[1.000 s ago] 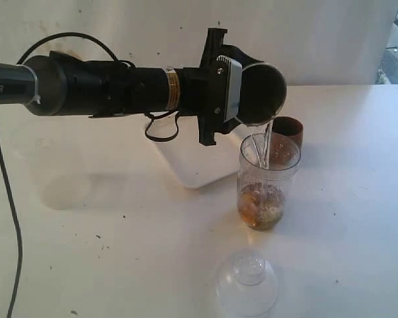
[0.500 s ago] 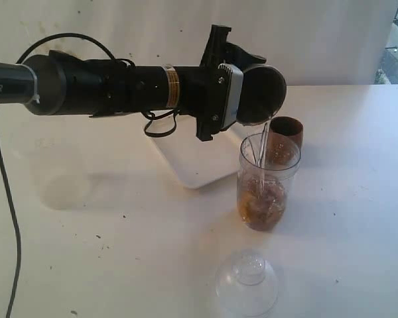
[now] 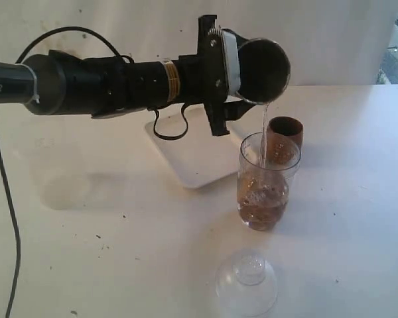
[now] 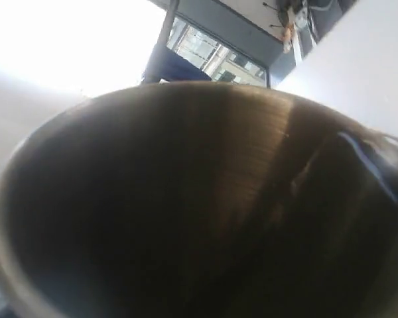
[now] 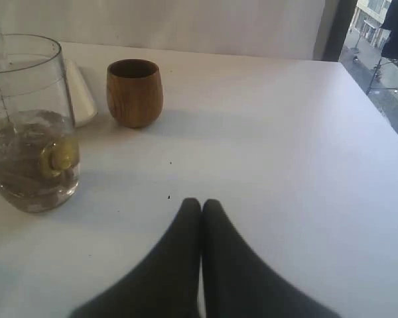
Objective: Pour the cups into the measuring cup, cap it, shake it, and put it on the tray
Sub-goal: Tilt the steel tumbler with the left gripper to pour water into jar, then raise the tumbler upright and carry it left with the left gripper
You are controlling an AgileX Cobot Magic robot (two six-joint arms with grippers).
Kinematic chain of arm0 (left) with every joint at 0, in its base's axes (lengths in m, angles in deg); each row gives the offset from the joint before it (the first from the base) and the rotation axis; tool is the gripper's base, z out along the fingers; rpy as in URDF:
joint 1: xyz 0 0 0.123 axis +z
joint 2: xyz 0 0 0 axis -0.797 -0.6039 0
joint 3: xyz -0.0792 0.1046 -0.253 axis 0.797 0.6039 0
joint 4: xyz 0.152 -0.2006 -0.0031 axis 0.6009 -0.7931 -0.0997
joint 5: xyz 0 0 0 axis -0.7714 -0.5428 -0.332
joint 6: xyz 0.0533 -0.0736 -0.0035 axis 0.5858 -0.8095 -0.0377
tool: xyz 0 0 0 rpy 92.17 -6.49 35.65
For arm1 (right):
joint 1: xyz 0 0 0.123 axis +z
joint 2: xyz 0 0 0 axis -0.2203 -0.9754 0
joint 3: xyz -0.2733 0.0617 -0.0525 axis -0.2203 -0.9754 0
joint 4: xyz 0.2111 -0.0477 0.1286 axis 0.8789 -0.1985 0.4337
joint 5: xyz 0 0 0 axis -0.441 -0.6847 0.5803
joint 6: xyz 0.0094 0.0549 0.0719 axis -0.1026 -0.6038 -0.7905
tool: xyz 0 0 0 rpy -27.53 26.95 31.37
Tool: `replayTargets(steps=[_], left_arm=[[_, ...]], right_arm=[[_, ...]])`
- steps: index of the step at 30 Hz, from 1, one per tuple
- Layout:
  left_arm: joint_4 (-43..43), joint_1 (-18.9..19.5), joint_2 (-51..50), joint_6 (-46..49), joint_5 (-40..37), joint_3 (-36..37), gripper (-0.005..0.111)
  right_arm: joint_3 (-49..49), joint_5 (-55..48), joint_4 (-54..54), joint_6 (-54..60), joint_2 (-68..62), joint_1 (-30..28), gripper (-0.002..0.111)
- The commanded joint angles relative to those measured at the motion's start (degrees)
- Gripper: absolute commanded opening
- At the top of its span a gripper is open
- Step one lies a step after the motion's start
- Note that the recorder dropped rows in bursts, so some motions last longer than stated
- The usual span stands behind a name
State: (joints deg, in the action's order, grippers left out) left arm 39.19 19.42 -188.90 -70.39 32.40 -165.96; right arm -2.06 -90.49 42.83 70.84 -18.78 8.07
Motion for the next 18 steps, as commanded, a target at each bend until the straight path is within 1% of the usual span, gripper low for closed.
replayTargets(steps=[1, 2, 3, 4, 5, 6, 7, 8, 10, 12, 16, 18], left_arm=[[-4.0, -0.01, 1.6, -27.7, 1.47, -0.6, 0.0], [-4.31, 0.22, 1.6, -39.3, 1.21, -0.6, 0.0], [-4.57, 0.33, 1.6, -44.73, 0.53, -0.6, 0.0], [-4.7, 1.18, 1.74, -52.27, -0.05, -0.6, 0.0], [-4.7, 2.03, 1.74, -56.08, -0.11, -0.6, 0.0], [-4.7, 3.85, 1.74, -60.9, -0.11, -0.6, 0.0], [-4.7, 4.73, 1.84, -62.99, 0.17, -0.6, 0.0], [-4.7, 6.62, 1.95, -64.31, 0.53, -0.49, 0.0], [-3.9, 8.42, 2.43, -64.68, 0.53, -0.49, 0.0], [0.49, 10.68, 3.67, -67.9, 0.08, -0.41, 0.0], [9.15, 12.18, 7.86, -69.17, -0.64, -0.41, 0.0], [10.79, 12.71, 11.82, -71.17, -3.33, -0.27, 0.0]], right_arm=[[-0.25, 0.57, 0.23, -0.25, 0.38, 0.23, 0.0], [-0.25, 0.57, 0.23, -0.25, 0.38, 0.23, 0.0], [-0.25, 0.57, 0.23, -0.25, 0.38, 0.23, 0.0], [-0.25, 0.57, 0.23, -0.25, 0.38, 0.23, 0.0], [-0.25, 0.57, 0.23, -0.25, 0.38, 0.23, 0.0], [-0.25, 0.57, 0.23, -0.25, 0.38, 0.23, 0.0], [-0.25, 0.57, 0.23, -0.25, 0.38, 0.23, 0.0], [-0.25, 0.57, 0.23, -0.25, 0.38, 0.23, 0.0], [-0.25, 0.57, 0.23, -0.25, 0.38, 0.23, 0.0], [-0.25, 0.57, 0.23, -0.25, 0.38, 0.23, 0.0], [-0.25, 0.57, 0.23, -0.25, 0.38, 0.23, 0.0], [-0.25, 0.57, 0.23, -0.25, 0.38, 0.23, 0.0]])
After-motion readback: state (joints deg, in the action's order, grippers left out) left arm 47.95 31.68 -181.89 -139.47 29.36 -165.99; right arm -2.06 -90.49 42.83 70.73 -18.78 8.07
